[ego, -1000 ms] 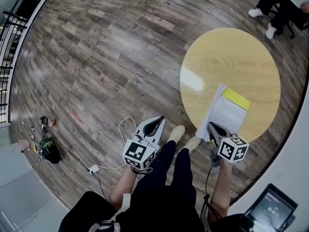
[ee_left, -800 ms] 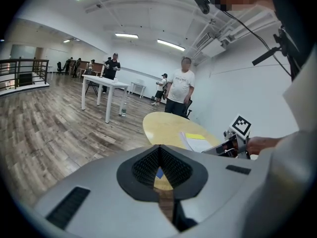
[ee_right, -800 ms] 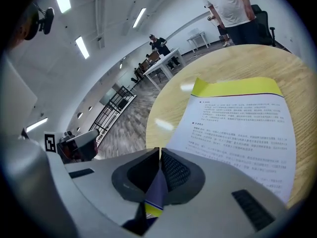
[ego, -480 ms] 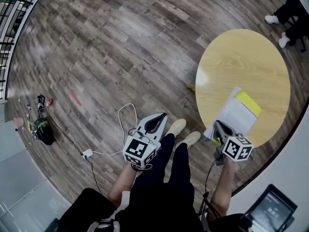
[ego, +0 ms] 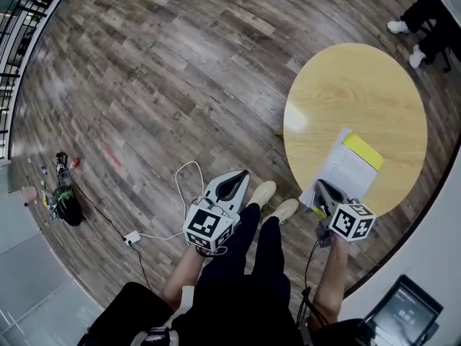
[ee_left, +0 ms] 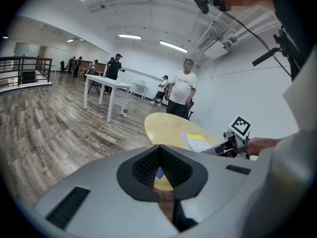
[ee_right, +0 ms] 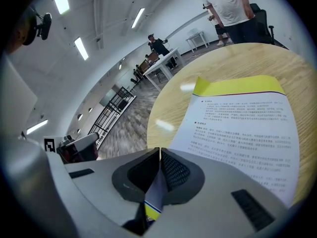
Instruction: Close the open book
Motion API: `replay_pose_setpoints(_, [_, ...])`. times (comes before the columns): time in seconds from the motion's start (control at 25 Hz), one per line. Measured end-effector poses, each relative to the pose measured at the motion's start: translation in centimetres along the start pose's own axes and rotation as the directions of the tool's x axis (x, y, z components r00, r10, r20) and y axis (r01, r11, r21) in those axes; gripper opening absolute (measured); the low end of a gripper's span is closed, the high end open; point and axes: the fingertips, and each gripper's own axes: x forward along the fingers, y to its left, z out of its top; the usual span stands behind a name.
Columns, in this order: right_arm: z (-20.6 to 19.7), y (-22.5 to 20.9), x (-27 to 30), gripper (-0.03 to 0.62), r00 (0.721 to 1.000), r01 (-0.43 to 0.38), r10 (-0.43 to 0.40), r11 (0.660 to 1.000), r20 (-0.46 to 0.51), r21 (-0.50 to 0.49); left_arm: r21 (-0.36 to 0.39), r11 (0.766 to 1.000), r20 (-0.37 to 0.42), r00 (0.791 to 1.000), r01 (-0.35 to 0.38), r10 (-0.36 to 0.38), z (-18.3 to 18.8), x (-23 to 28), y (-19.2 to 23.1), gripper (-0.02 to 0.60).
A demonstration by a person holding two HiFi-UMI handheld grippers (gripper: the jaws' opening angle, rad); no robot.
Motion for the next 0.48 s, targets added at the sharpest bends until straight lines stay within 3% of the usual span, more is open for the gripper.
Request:
replay_pose_setpoints(0.32, [2.6, 1.8, -3.7, 0.009, 0.993, -0.042, 0.043, 0.999, 0.111, -0.012, 0.076, 0.995, 0.037, 0.997, 0.059, -0.062, 3.5, 0.9, -3.2, -0.002])
replay_pose_setpoints(0.48, [4.4, 3.2, -7.2, 0.005, 0.973, -0.098, 0.093, 0.995, 0.210, 0.013, 0.126, 0.986, 0.066, 0.991, 0.106, -0.115, 6.0, 1.1, -6.1, -0.002])
